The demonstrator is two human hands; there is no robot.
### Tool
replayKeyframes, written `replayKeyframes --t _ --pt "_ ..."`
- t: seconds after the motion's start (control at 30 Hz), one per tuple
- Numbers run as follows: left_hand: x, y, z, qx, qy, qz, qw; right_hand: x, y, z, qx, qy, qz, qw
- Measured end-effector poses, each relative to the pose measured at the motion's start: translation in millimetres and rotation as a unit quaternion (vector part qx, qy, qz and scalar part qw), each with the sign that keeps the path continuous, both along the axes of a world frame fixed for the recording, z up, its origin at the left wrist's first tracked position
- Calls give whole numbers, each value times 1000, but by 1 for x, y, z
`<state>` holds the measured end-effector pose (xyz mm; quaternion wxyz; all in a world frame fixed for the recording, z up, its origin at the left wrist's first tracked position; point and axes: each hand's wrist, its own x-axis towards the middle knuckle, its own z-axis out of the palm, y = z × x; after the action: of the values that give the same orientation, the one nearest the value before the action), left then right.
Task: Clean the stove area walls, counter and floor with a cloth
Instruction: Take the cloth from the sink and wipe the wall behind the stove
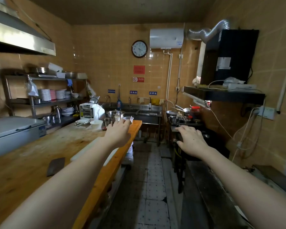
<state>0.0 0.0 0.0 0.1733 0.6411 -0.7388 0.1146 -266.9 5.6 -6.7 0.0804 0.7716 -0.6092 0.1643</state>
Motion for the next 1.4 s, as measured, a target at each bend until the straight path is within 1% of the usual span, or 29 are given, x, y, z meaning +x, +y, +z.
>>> replayKeyframes --t 0.1,0.2,0.63,0.8,0.93,1.0,1.1,1.2,1.3,1.4 --pt "6 -16 -4 7 -1 6 1000 1 -17 -3 -11 -6 -5 1000" --pt "16 -37 -8 19 -3 7 1000 10 -40 -6 1 -26 -12 1000" --pt "82 -166 -23 16 -1 -9 1000 92 -167 -18 20 -12 -3 1000" --pt "92 -217 -38 29 -3 -26 999 104 -209 -26 30 -4 -6 1000" --pt "93 -258 -49 19 20 -25 999 107 -247 -32 26 -4 -10 1000" --pt "95 -278 -57 29 20 -26 999 107 -270 -37 28 -8 -14 999" --pt "99 -317 -64 37 9 -20 999 107 -311 -44 39 -6 -15 999" --pt "100 -368 -70 28 9 -17 999 107 -365 -53 48 21 -9 999" --pt "95 -431 -82 32 10 -16 999 104 -431 -67 53 39 -6 998" --pt "77 -511 -101 50 24 -13 998 94 -516 -85 59 69 0 996"
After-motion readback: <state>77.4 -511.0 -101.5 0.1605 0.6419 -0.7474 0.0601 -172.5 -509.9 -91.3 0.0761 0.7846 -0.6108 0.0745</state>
